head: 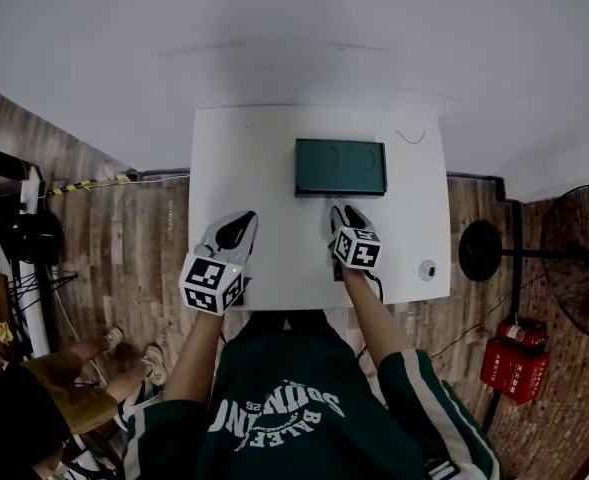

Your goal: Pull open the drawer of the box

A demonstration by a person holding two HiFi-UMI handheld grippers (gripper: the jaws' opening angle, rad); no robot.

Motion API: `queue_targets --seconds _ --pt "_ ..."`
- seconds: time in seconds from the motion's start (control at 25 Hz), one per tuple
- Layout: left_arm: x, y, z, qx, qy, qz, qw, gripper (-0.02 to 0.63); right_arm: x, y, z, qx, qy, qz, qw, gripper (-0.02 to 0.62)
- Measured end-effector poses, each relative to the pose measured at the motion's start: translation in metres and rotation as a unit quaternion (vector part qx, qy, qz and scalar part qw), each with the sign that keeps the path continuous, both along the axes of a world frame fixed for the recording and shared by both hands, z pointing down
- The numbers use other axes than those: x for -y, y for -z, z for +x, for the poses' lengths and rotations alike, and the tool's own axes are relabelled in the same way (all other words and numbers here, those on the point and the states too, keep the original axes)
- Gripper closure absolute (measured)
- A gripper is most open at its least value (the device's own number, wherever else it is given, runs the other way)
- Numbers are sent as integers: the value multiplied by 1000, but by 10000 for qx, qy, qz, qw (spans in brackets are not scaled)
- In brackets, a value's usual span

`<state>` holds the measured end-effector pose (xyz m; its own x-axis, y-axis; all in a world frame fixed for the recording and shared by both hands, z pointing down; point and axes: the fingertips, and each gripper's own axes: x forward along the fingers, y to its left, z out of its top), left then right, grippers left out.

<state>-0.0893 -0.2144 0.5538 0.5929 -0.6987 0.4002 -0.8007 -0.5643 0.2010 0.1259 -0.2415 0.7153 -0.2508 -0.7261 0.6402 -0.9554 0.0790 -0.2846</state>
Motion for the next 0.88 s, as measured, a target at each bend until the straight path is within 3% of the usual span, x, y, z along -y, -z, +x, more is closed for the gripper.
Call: queue_targets --seconds 0.36,0.56,0.88 --pt "-2 -14 -28 128 231 -195 9995 554 22 -33 11 101 -414 -391 9983 485" --pt "0 -14 -34 155 263 -211 9993 554 24 -36 7 67 -267 -410 9988 522" --pt "7 -13 -26 110 133 -181 9997 554 10 -38 4 -35 -109 -521 9986 523"
